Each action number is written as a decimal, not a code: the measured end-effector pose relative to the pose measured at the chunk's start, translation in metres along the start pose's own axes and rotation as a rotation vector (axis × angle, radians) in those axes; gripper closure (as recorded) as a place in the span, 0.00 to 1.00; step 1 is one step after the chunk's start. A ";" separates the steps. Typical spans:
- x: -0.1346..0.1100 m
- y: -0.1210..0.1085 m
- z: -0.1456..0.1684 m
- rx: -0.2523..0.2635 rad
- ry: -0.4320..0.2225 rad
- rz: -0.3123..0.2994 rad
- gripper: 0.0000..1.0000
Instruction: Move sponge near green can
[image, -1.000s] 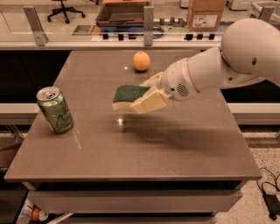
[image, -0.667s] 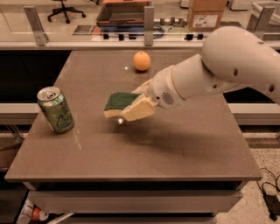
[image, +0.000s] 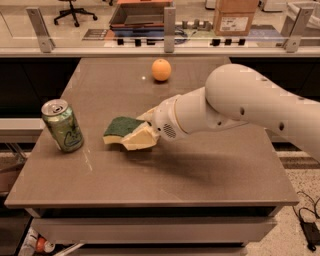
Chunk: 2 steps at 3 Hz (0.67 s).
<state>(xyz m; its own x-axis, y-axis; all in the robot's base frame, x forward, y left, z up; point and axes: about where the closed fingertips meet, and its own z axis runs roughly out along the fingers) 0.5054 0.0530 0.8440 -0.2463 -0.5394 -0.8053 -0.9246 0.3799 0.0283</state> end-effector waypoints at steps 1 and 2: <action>-0.003 0.008 0.010 -0.029 -0.025 -0.004 1.00; -0.005 0.009 0.010 -0.030 -0.024 -0.009 0.84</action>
Offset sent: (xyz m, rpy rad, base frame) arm -0.0028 0.0106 -0.0028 0.0261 0.0028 0.0214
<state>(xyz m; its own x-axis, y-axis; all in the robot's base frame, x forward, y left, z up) 0.5009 0.0666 0.8423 -0.2313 -0.5242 -0.8196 -0.9352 0.3519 0.0388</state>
